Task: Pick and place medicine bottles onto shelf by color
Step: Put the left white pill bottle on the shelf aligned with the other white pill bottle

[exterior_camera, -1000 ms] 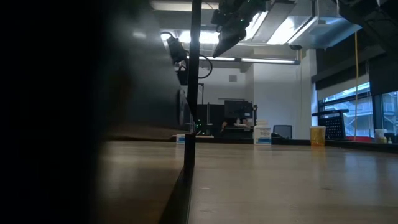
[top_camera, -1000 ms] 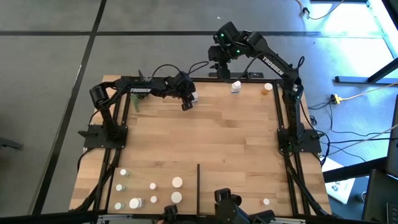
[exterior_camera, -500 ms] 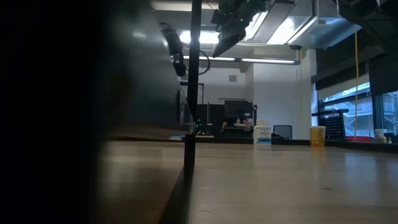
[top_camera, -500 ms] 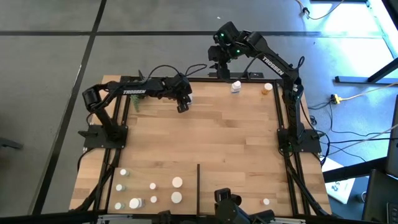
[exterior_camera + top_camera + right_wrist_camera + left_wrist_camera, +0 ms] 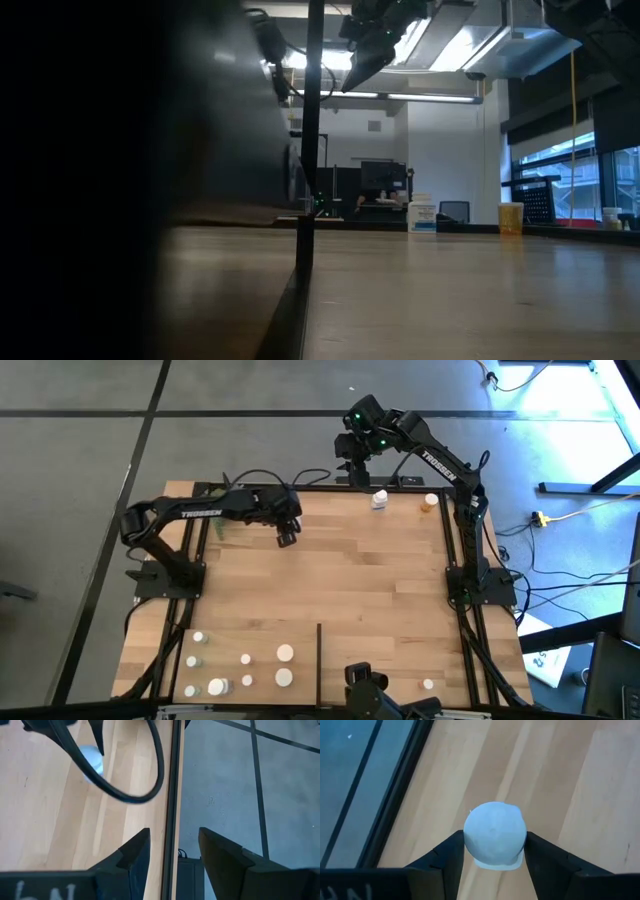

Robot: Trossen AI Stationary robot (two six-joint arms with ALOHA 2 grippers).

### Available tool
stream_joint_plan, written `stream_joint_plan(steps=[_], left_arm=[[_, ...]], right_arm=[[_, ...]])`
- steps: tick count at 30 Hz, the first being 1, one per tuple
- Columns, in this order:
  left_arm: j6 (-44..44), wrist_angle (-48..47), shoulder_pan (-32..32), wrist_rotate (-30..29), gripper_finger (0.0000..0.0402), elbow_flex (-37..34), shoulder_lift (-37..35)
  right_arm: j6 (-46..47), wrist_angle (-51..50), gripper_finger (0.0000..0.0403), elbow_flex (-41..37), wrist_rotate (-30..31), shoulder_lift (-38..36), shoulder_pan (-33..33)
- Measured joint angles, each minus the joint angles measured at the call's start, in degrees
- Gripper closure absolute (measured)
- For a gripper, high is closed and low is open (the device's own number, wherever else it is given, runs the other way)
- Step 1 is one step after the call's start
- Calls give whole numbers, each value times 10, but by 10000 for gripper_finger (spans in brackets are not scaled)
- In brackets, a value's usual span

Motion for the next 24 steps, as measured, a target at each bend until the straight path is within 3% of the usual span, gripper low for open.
stream_joint_plan(steps=[8,15,24], left_arm=[[-37,-60,-17,-6,222,-8,-50],[-95,-45,-48,-16,222,-94,-153],[-153,-107,-129,-64,222,-116,-248]], right_arm=[[0,5,233,0,0,0,0],[0,9,233,0,0,0,0],[0,13,233,0,0,0,0]])
